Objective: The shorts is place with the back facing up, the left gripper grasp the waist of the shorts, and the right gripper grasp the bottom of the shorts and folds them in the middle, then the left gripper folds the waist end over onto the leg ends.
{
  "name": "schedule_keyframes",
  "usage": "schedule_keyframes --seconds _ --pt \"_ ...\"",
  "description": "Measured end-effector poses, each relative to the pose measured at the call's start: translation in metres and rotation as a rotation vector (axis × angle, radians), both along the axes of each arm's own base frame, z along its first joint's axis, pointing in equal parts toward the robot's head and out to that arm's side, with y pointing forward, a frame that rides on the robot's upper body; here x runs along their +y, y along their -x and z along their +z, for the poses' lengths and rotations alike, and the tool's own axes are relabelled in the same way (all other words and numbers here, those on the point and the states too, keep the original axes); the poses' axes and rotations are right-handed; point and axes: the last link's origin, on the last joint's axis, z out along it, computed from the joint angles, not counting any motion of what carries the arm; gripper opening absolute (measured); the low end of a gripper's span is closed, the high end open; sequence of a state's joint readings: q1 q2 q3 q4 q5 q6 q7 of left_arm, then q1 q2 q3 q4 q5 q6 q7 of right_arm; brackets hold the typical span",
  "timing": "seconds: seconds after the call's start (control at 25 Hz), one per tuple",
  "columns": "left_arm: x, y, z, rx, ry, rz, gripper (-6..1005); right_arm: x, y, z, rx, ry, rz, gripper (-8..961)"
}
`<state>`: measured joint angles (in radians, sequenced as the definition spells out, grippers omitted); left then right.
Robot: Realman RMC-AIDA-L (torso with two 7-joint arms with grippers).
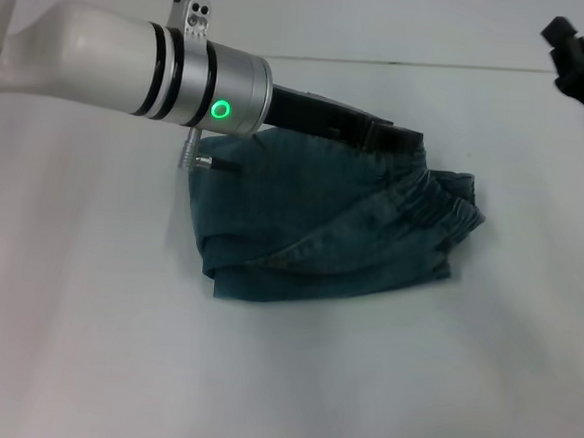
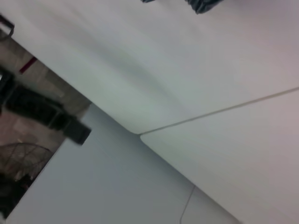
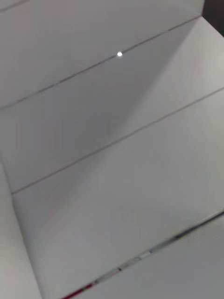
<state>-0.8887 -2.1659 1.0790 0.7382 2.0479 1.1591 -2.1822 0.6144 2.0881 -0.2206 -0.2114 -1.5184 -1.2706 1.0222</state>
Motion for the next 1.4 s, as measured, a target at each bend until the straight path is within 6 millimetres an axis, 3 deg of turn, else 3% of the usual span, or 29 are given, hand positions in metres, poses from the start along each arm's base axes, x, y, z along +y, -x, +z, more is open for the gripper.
schedule_keyframes --seconds 0.12,0.24,0.48,0.64,0.72,0.84,1.08,1.4 --pt "-0.002 0.001 0.008 -0.062 -0.015 -0.001 308 0.001 0.005 -0.007 -0.022 0.044 0.025 -2" --pt "-0.008 0.015 0.027 -0.150 -0.064 0.004 391 0.002 0.012 -0.005 -0.024 0.104 0.067 -1" --pt "-0.035 0.073 0.069 -0.299 -0.156 0.058 669 0.001 0.029 0.010 -0.060 0.307 0.160 33" --pt "-0.066 0.123 0.093 -0.353 -0.232 0.102 852 -0.020 0.034 0.018 -0.159 0.440 0.277 60" --pt "-0.079 0.137 0.101 -0.369 -0.255 0.111 948 -0.035 0.032 0.027 -0.196 0.504 0.332 149" --pt "-0.109 0.163 0.112 -0.385 -0.275 0.118 948 -0.055 0.024 0.039 -0.236 0.589 0.380 282" --pt "-0.143 0.185 0.110 -0.341 -0.228 0.120 948 -0.080 -0.001 0.050 -0.306 0.677 0.322 564" --pt "-0.148 0.188 0.107 -0.309 -0.190 0.119 949 -0.087 -0.019 0.041 -0.351 0.737 0.232 862"
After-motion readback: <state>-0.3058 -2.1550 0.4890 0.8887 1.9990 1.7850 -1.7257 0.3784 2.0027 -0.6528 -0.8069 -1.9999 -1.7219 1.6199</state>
